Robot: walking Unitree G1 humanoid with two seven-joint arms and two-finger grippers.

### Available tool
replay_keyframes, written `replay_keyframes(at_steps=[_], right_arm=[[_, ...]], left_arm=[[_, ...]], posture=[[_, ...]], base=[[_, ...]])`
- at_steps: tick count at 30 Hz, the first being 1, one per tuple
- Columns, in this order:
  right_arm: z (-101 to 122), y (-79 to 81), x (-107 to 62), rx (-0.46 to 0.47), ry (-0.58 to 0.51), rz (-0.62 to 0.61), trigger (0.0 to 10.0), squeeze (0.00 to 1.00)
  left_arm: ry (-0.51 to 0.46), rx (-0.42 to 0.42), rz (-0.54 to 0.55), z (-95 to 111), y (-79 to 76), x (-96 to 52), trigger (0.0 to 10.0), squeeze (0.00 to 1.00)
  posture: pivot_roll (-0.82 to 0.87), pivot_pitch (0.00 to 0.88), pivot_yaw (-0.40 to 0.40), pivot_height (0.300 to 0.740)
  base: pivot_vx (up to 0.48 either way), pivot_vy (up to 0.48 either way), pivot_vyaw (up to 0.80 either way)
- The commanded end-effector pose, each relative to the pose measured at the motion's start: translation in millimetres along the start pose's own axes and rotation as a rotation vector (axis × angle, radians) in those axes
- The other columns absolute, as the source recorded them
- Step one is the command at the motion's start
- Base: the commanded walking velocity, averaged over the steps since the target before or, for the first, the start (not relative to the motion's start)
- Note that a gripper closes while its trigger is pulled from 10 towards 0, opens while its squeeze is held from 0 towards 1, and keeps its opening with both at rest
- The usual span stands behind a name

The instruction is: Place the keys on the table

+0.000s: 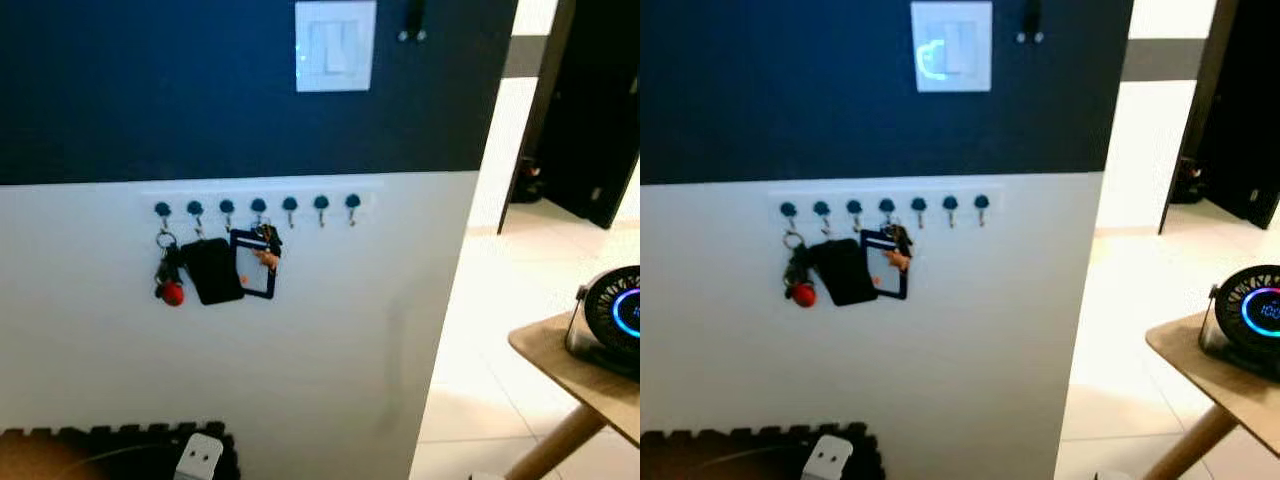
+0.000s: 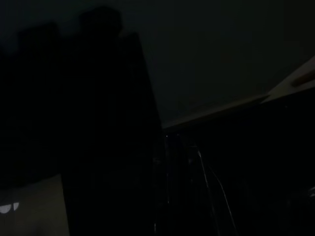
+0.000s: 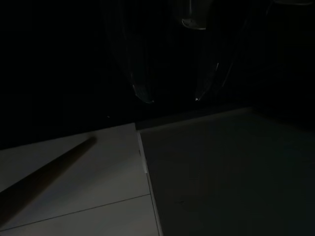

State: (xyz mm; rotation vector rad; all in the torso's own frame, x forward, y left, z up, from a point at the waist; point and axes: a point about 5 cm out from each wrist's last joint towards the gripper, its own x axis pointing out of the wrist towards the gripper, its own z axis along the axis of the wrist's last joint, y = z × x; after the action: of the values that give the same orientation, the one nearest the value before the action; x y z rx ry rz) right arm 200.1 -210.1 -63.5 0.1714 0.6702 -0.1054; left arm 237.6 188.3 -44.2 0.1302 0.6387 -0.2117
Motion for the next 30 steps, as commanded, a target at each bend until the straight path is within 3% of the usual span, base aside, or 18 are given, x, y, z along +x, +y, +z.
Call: replay_keyframes(at_steps=[1,5,10,13,30], right_arm=[[-0.5,3.4,1.1,0.016,0.008,0.002,10.0,0.0],[-0.7,4.1,1.2,0.018,0.008,0.003,10.0,0.0],[-0.8,3.8,1.1,0.018,0.009,0.003,10.0,0.0],[-0.7,3.7,1.1,0.018,0.009,0.003,10.0,0.0],[0.9,1.2,1.2,0.016,0.007,0.0,10.0,0.0]], left_arm=[[0.017,0.014,0.008,-0.5,2.2,0.0,10.0,0.0],[0.024,0.047,0.006,-0.3,2.3,0.2,10.0,0.0],[0.023,0.045,0.002,-0.8,0.7,0.3,10.0,0.0],[0.026,0.003,0.012,-2.5,0.3,0.0,10.0,0.0],[0.027,0.007,0.018,-3.6,0.7,-0.5,10.0,0.0]], posture=[[0.03,0.011,0.029,0.74],[0.03,0.012,0.029,0.74],[0.03,0.013,0.029,0.74],[0.03,0.013,0.028,0.74],[0.02,0.013,0.024,0.74]], base=[[0.0,0.0,0.0],[0.0,-0.072,0.0],[0.0,-0.48,0.0],[0.0,0.0,0.0],[0.0,0.0,0.0]])
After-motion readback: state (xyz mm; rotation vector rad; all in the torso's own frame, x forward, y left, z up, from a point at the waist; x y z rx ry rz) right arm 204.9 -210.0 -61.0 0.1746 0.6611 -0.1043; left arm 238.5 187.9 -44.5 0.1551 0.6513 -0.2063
